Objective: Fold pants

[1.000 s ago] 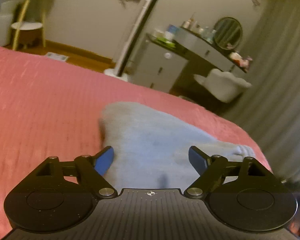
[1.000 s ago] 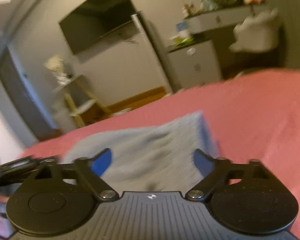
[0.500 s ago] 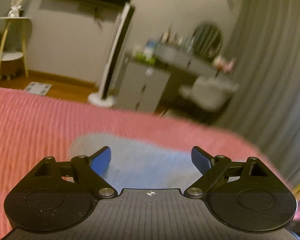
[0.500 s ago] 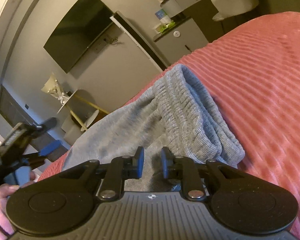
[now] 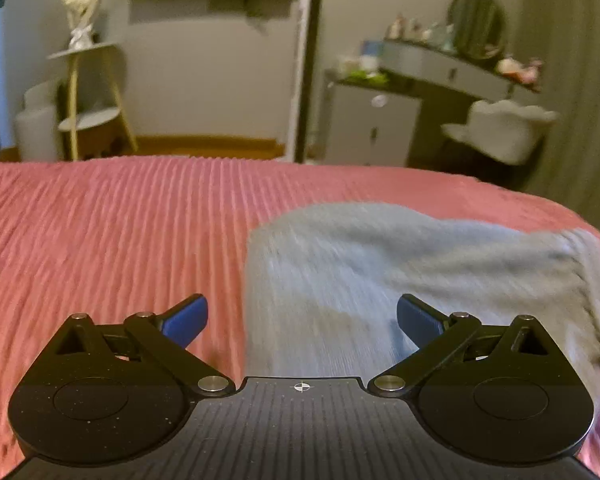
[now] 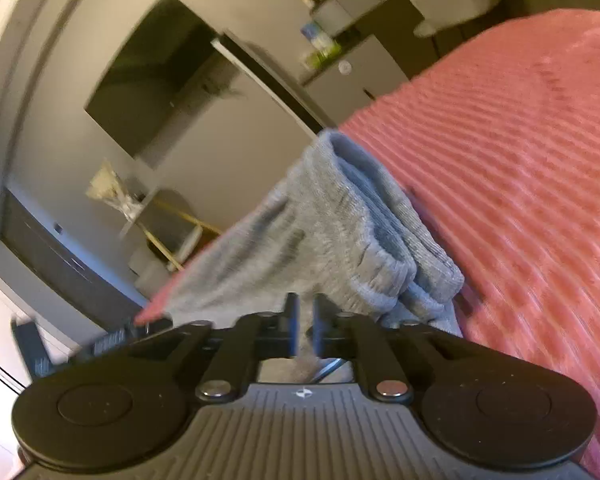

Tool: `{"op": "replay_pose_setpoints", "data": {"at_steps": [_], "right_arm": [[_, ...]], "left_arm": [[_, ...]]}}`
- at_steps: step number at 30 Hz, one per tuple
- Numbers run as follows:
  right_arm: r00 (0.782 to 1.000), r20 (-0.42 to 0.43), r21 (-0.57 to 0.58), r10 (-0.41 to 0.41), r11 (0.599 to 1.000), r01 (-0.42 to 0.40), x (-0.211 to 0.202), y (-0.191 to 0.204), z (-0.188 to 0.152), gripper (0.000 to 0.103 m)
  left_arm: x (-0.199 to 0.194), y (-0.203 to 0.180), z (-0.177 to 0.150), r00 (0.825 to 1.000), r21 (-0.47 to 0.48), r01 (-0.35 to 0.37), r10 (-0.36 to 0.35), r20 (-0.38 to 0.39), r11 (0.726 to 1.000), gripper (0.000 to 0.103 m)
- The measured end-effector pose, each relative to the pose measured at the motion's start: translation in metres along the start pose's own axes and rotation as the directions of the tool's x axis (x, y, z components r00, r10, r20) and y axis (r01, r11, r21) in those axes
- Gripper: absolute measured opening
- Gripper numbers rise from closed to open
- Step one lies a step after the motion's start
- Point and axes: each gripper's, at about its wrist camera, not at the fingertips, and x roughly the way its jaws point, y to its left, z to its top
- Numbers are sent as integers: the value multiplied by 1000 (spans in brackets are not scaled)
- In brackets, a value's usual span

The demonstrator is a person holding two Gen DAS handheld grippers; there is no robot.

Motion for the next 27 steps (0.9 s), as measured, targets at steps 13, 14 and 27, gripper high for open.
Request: {"op": "replay_pose_setpoints", "data": {"at_steps": [13, 14, 27], "right_arm": [[950, 58, -176, -308, 933, 313, -44, 41, -43, 97], [948, 63, -212, -311, 924, 317, -50, 47, -50, 97], [901, 106, -344, -420, 835, 430, -109, 108, -129, 97]], "left_arm": [[-59, 16, -67, 965, -24, -228, 223, -142, 973, 103], [-68, 12, -73, 962, -12, -223, 218, -162, 975, 103], [-149, -48, -148, 950, 122, -175, 200, -239, 977, 103]]}}
